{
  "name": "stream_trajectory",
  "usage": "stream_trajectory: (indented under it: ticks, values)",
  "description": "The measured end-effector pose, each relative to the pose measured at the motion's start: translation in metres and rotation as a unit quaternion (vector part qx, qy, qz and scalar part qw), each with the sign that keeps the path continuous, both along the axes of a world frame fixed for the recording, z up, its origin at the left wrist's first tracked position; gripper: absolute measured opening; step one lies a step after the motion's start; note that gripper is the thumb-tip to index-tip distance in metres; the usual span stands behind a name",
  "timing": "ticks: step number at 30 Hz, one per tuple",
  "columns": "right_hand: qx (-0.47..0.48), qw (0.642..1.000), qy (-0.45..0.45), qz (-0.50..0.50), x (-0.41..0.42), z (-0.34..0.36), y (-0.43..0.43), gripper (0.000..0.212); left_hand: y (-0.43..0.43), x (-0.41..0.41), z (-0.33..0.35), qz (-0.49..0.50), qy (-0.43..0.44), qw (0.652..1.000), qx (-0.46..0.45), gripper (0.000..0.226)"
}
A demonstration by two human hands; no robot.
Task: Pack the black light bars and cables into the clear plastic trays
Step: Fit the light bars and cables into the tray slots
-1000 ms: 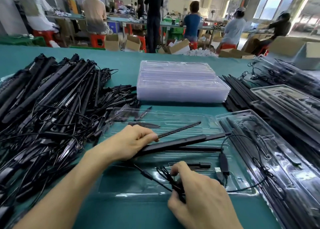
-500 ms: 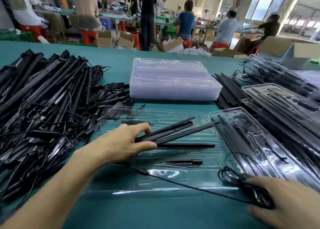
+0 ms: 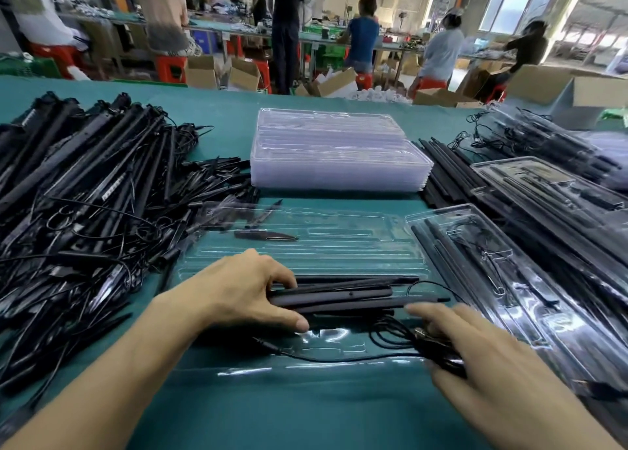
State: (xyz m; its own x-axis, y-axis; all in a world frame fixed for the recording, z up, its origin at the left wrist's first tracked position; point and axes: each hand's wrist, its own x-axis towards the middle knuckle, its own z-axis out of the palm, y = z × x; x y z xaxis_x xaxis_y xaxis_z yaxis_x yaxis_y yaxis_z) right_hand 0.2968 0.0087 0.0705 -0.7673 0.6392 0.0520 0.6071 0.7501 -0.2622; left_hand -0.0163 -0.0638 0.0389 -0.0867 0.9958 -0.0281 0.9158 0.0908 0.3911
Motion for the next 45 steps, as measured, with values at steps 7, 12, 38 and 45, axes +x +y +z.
stream_trajectory:
  ticks: [7, 12, 38, 45]
  values:
    - [0.028, 0.997, -0.039, -0.065, -0.018, -0.018, -0.002, 0.067, 0.001, 0.002, 0.002, -0.017, 0.004, 1.0, 0.021, 0.061]
    - [0.011, 0.993, -0.028, -0.115, -0.02, -0.02, 0.0, 0.067, 0.001, 0.003, 0.005, -0.03, 0.009, 0.999, 0.019, 0.052]
    - [-0.034, 0.995, -0.074, -0.057, -0.027, 0.015, -0.035, 0.06, -0.001, 0.017, 0.011, -0.054, 0.027, 0.998, -0.004, 0.066]
    - [0.003, 0.994, -0.053, -0.096, -0.034, -0.014, -0.012, 0.037, 0.003, 0.011, -0.004, -0.042, 0.107, 0.993, 0.022, 0.08]
